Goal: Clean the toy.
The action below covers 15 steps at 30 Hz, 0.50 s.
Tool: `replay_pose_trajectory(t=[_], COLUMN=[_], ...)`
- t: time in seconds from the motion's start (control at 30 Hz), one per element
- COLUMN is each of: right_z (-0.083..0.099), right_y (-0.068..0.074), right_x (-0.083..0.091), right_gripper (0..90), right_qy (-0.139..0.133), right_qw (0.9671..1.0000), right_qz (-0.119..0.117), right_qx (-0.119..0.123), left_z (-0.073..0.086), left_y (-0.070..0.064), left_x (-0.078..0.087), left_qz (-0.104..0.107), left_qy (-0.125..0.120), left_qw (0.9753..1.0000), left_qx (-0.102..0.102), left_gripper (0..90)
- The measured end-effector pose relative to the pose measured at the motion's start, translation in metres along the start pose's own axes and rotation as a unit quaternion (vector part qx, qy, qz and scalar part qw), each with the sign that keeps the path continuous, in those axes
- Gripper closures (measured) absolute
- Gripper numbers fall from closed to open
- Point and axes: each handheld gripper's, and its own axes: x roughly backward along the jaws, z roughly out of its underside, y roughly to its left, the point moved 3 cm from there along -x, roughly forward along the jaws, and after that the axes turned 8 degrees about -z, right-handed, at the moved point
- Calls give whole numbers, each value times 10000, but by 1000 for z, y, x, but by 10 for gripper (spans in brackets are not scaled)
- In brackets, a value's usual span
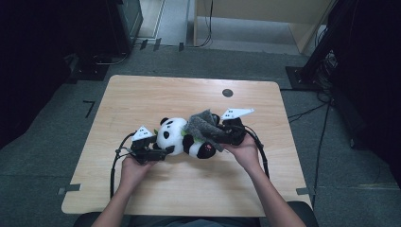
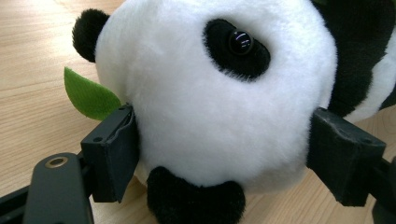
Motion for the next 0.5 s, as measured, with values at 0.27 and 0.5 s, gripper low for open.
replay_pose_trajectory(t=[0.27, 0.5], right_z=[11, 27], right_y=[-2, -10], right_x=[2, 13], right_gripper=[740, 739], right_qy=[142, 107], right_qw=[9998, 9995], right_qz=[91, 131], right_qx=[42, -266], left_z=[-1, -1], left_y=[-2, -2], left_x=[1, 1], left_qz=[-141, -150], left_qy=[145, 167], left_qw=[9997, 9997], left_qx=[-103, -52], left_gripper=[259, 261])
